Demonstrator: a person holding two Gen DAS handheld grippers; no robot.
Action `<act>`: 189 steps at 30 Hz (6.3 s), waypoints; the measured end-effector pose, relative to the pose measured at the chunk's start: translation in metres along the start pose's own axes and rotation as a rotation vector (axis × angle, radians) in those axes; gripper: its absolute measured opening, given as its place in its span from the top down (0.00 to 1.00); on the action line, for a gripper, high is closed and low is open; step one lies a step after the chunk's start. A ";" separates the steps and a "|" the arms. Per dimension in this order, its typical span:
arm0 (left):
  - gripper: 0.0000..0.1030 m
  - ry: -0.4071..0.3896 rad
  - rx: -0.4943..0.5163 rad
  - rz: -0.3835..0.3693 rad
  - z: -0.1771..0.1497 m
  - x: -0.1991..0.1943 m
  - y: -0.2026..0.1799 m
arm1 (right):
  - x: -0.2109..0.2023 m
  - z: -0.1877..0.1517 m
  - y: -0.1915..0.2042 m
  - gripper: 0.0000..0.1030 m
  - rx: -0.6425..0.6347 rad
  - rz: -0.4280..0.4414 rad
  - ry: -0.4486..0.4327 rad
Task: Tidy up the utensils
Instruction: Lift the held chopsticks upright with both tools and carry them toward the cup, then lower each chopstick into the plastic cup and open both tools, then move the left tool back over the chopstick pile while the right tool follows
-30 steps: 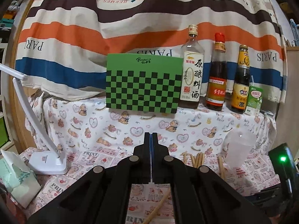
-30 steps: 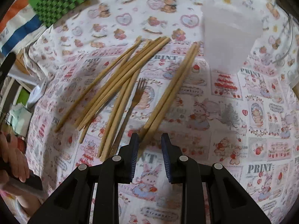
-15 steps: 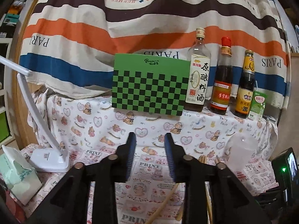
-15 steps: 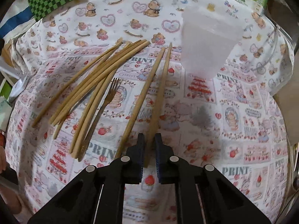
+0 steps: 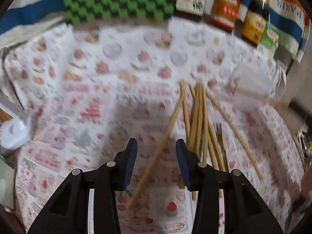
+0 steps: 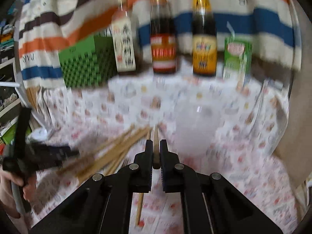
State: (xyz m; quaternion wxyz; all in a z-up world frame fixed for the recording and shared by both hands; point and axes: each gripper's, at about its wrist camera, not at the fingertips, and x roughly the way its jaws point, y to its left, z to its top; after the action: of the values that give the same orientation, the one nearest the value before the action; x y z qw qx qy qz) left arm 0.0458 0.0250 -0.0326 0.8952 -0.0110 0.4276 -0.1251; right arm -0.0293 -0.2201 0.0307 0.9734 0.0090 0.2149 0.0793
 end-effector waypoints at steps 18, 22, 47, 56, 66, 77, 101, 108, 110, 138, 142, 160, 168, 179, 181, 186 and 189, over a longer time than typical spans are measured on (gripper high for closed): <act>0.94 -0.140 0.045 -0.043 0.002 -0.023 -0.006 | -0.029 0.002 -0.042 0.93 0.115 -0.022 -0.172; 0.94 -0.317 0.062 -0.048 0.002 -0.055 -0.010 | -0.034 0.002 -0.045 0.93 0.132 -0.021 -0.197; 0.95 -0.363 0.135 -0.078 0.030 -0.096 -0.070 | -0.079 0.055 -0.098 0.93 0.251 -0.060 -0.471; 0.95 -0.605 0.161 -0.154 0.058 -0.132 -0.119 | -0.026 0.041 -0.121 0.92 0.335 0.051 -0.308; 0.95 -0.668 0.223 -0.273 0.092 -0.131 -0.177 | -0.017 0.034 -0.116 0.92 0.306 0.027 -0.262; 0.94 -0.548 0.225 -0.182 0.104 -0.056 -0.202 | -0.014 0.031 -0.140 0.52 0.414 0.109 -0.224; 0.14 -0.676 0.133 -0.051 0.066 -0.099 -0.141 | -0.035 0.028 -0.127 0.23 0.433 0.053 -0.270; 0.00 -0.760 0.150 0.218 0.034 -0.132 -0.093 | -0.076 0.028 -0.105 0.19 0.387 -0.079 -0.413; 0.00 -0.757 0.143 0.244 0.031 -0.134 -0.082 | -0.077 0.028 -0.093 0.16 0.323 -0.052 -0.412; 0.43 -0.107 -0.087 0.079 0.013 -0.004 -0.016 | -0.002 -0.001 -0.019 0.45 0.029 -0.084 -0.162; 0.49 -0.107 -0.064 0.109 0.012 -0.002 -0.022 | 0.008 -0.002 -0.017 0.62 0.022 -0.022 -0.088; 0.82 0.059 -0.029 -0.009 0.006 0.015 -0.031 | 0.041 -0.012 -0.014 0.65 0.015 0.064 0.130; 0.82 0.101 -0.019 0.056 0.003 0.027 -0.030 | 0.041 -0.010 -0.020 0.65 0.032 0.010 0.118; 0.81 0.106 0.032 0.040 0.002 0.031 -0.041 | 0.043 -0.011 -0.021 0.64 0.038 0.007 0.133; 0.80 0.101 0.018 0.030 0.003 0.029 -0.038 | 0.043 -0.011 -0.020 0.61 0.038 0.006 0.133; 0.75 0.087 -0.009 -0.024 0.006 0.024 -0.030 | 0.042 -0.011 -0.020 0.58 0.036 0.004 0.127; 0.74 0.080 -0.002 -0.052 0.006 0.021 -0.029 | 0.042 -0.011 -0.020 0.58 0.037 0.002 0.128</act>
State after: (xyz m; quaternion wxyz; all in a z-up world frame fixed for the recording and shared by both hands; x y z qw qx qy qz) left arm 0.0567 -0.0081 -0.0417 0.8740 -0.0179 0.4625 -0.1481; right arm 0.0067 -0.2338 0.0024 0.9572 0.0219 0.2780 0.0770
